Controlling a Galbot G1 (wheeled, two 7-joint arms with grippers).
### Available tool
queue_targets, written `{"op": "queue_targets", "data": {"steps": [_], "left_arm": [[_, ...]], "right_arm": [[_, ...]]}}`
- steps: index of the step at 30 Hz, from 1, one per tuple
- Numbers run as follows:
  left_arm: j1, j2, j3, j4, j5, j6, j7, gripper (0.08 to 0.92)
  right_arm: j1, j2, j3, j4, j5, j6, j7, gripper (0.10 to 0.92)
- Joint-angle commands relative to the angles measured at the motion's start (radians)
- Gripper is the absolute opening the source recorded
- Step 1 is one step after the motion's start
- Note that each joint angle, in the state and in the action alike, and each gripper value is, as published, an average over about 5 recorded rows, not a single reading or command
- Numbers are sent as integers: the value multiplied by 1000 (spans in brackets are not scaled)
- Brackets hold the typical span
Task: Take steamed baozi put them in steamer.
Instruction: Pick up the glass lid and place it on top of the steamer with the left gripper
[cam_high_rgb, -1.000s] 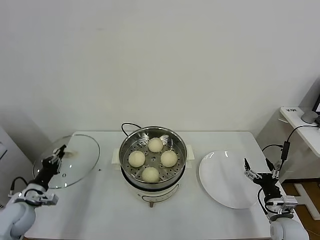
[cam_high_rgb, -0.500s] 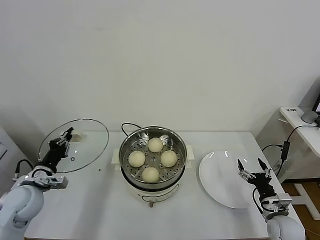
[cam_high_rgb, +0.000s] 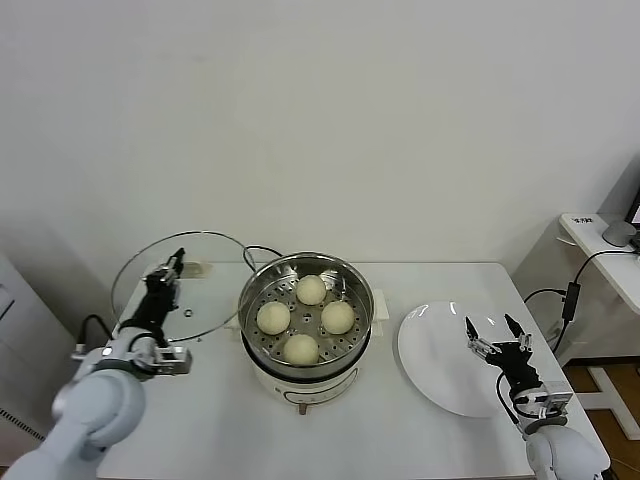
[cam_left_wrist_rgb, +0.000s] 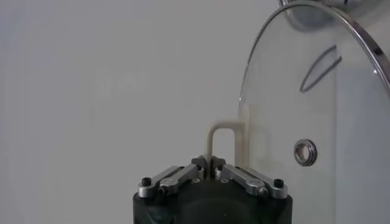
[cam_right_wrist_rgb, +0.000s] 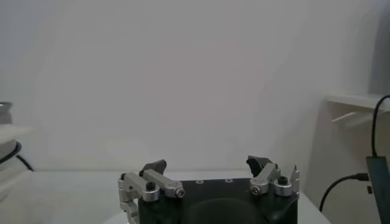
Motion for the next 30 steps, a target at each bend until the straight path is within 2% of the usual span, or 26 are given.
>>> {"op": "queue_targets", "data": {"steps": [1, 15, 30], "left_arm": [[-144, -127, 298, -20, 179, 176, 40, 112], [-207, -286, 407, 78, 300, 211, 60, 112], [-231, -364, 465, 156, 347, 220, 57, 112]], "right_arm": [[4, 1, -15, -4, -12, -3, -1, 823], [15, -3, -21, -18, -13, -4, -2, 823], [21, -3, -19, -30, -19, 0, -11, 823]]}}
